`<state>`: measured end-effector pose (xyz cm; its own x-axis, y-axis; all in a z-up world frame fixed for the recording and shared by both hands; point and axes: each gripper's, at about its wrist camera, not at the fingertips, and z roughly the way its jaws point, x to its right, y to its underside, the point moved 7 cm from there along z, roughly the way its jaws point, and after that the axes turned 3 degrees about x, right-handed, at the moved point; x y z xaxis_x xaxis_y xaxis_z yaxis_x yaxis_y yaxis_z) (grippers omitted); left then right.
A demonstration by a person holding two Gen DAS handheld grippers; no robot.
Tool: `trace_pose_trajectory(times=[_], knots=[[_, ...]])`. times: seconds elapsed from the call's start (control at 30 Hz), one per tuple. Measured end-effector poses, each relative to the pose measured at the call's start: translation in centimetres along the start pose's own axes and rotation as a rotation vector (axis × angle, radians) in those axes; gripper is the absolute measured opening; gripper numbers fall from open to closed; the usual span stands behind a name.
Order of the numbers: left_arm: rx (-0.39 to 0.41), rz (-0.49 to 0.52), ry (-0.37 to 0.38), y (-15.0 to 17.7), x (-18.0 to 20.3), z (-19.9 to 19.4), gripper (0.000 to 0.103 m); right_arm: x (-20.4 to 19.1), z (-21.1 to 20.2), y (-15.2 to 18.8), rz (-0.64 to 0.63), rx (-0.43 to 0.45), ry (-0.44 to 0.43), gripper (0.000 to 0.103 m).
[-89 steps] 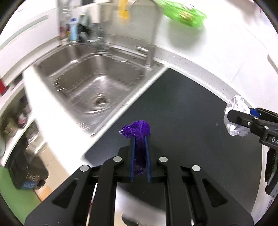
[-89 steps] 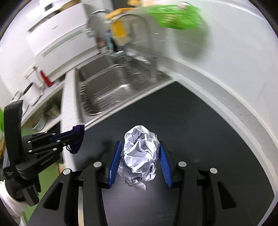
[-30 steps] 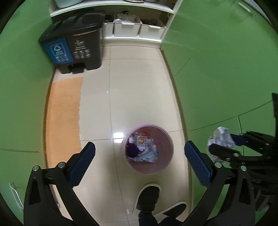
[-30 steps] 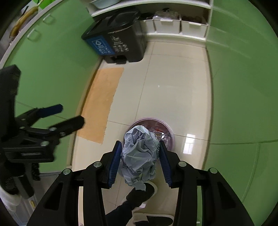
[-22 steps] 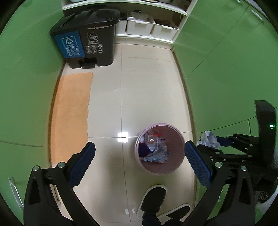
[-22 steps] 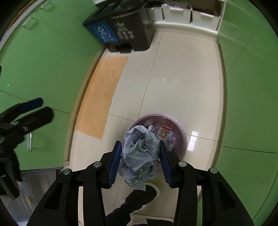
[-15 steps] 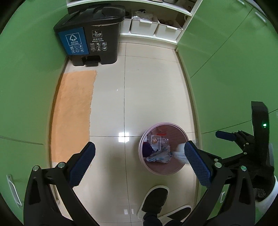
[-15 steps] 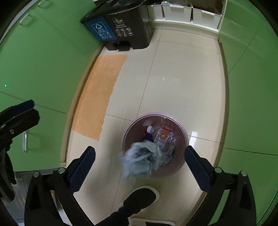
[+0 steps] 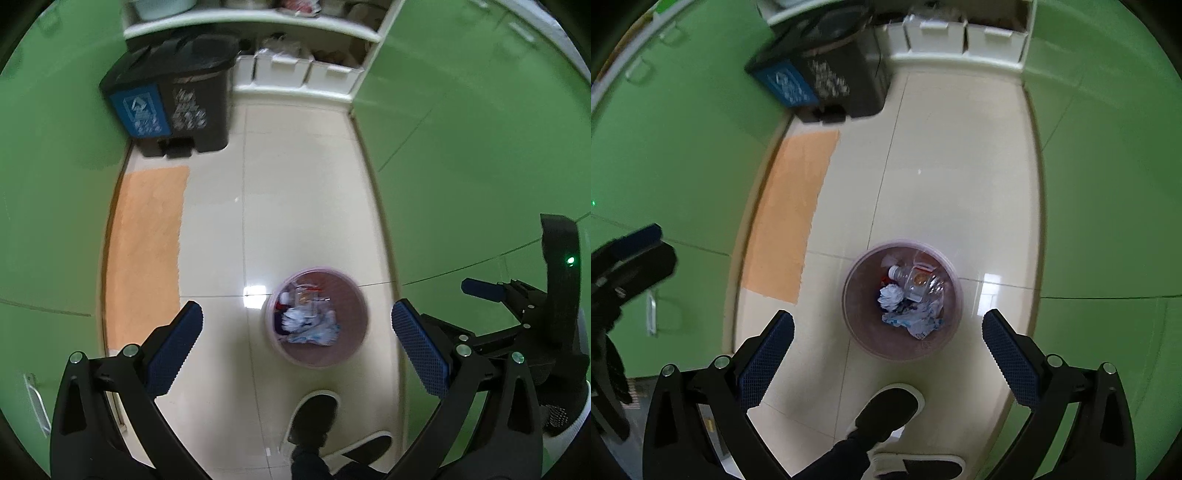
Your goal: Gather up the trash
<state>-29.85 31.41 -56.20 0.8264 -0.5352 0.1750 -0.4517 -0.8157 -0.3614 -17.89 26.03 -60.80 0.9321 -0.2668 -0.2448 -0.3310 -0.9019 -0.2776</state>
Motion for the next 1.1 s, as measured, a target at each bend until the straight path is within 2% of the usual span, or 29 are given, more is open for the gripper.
trace_pose_trajectory(times=[0.37, 0.6, 0.83, 0.97, 1.1], knots=[[0.116, 0.112, 0.08, -6.9, 9.9, -17.3, 0.1, 1.0, -23.0, -3.7, 0.074, 0.212, 0.059, 0.098], [0.206, 0.213, 0.146, -11.0, 17.1, -27.3, 0.1, 4.2, -37.2, -3.9, 0.159, 0.369, 0.145, 0.098], [0.264, 0.35, 0.247, -13.3, 25.8, -34.3, 0.1, 9.6, -49.7, -0.3, 0.284, 0.499, 0.274, 0.098], [0.293, 0.433, 0.31, -13.5, 30.9, -37.2, 0.1, 13.7, -55.9, 3.8, 0.404, 0.572, 0.351, 0.098], [0.31, 0.528, 0.373, -13.1, 36.5, -39.4, 0.1, 15.8, -60.5, 7.6, 0.481, 0.623, 0.416, 0.098]])
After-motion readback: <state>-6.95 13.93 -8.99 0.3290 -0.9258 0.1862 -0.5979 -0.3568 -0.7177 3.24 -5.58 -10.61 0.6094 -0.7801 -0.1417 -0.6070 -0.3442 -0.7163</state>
